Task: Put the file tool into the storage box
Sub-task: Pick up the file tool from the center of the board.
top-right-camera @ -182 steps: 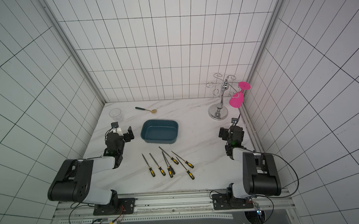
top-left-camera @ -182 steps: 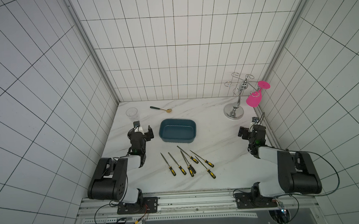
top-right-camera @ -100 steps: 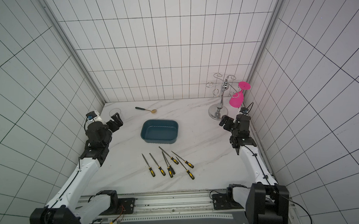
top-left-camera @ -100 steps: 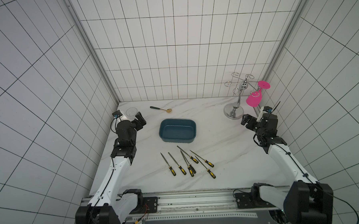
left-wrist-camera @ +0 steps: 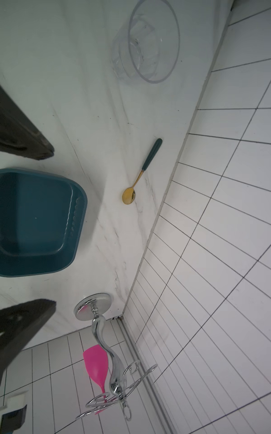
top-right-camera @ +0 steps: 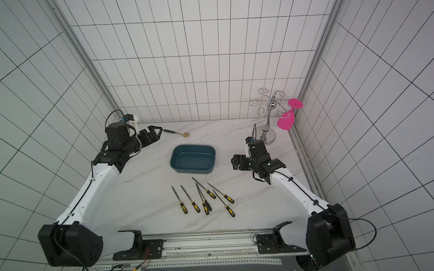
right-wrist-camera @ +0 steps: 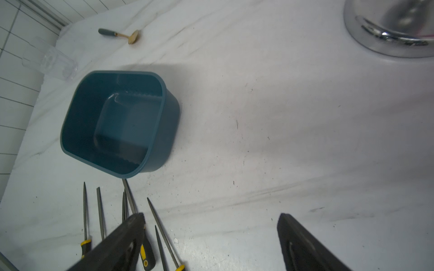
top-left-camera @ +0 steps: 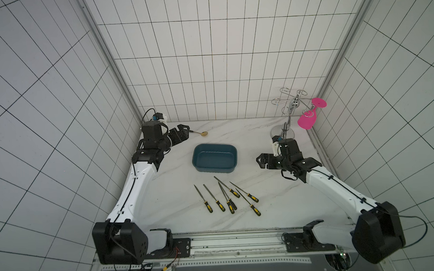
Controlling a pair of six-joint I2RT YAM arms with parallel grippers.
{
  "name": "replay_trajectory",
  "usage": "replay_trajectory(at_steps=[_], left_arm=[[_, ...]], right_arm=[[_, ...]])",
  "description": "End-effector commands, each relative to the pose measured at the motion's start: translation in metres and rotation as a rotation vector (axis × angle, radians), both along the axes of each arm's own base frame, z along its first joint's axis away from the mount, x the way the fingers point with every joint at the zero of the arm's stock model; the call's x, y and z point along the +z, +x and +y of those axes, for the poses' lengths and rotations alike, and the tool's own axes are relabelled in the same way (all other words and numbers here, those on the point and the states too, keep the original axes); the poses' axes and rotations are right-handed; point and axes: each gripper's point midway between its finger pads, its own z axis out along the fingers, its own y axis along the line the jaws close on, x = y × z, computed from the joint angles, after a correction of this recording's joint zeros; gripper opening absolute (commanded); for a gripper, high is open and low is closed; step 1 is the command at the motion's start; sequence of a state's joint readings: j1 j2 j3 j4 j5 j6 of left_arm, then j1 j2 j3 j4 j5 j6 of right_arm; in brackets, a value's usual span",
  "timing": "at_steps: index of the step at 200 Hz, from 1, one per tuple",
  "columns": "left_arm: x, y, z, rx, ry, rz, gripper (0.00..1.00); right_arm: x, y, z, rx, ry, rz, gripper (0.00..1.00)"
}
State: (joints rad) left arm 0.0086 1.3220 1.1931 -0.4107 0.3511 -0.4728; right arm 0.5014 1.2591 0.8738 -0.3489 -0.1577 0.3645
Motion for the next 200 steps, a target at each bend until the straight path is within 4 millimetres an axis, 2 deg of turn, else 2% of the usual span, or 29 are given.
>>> replay_trajectory(at_steps=[1, 31, 67, 95, 129, 149, 200], left_arm=[[-0.010, -0.008, -0.004, -0.046, -0.082, 0.056, 0.96], [-0.005, -0.016, -0.003, -0.036, -0.094, 0.012, 0.98], [-0.020, -0.023, -0.009, -0.077, -0.198, 0.020, 0.98], [-0.020, -0.017, -0.012, -0.106, -0.245, 0.058, 0.98], [-0.029, -0.013, 0.010, -0.034, -0.289, 0.092, 0.98], [-0.028, -0.013, 0.015, -0.024, -0.297, 0.085, 0.98], [-0.034, -0.012, 0.014, -0.023, -0.309, 0.104, 0.98]], right_arm=[[-0.012, -0.024, 0.004, 0.049, -0.114, 0.055, 0.89], [-0.028, -0.058, 0.019, 0.151, -0.231, 0.081, 0.87], [-0.042, -0.083, 0.012, 0.184, -0.397, 0.092, 0.84], [-0.047, -0.102, 0.015, 0.222, -0.394, 0.106, 0.83], [-0.061, -0.126, 0.016, 0.276, -0.397, 0.134, 0.79], [-0.072, -0.132, 0.017, 0.277, -0.394, 0.141, 0.74], [-0.096, -0.128, 0.027, 0.276, -0.403, 0.161, 0.73]])
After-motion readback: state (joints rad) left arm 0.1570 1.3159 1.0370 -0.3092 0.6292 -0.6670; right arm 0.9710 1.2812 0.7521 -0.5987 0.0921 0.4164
